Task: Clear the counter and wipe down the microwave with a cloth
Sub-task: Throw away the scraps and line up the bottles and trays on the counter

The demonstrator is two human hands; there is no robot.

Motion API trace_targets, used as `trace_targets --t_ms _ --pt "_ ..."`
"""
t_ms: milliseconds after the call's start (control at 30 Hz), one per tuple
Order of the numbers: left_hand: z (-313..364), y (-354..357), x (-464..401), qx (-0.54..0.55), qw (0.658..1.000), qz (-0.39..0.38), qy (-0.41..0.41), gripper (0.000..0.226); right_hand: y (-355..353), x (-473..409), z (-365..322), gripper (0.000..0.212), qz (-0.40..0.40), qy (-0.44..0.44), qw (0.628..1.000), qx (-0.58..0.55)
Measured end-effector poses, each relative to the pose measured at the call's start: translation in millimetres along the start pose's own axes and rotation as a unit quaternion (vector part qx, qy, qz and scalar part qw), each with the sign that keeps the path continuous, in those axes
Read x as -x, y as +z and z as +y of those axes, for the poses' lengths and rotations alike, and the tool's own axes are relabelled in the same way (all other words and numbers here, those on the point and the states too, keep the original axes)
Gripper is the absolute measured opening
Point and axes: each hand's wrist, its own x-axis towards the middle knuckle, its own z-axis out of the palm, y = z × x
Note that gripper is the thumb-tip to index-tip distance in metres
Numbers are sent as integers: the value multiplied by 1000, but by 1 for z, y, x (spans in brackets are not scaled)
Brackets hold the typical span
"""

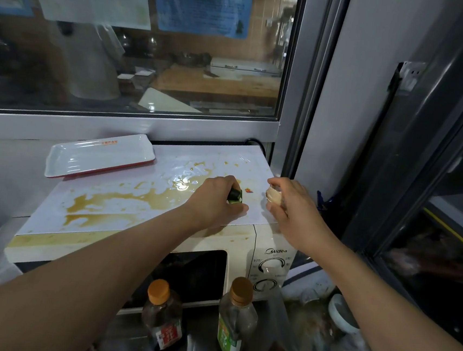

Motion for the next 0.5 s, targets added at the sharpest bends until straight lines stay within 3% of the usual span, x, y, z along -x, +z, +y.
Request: trace_targets --t_ms 500 --pt "9 -20 29 30 999 -4 30 32 -12 25 -27 45 8 15 1000 8"
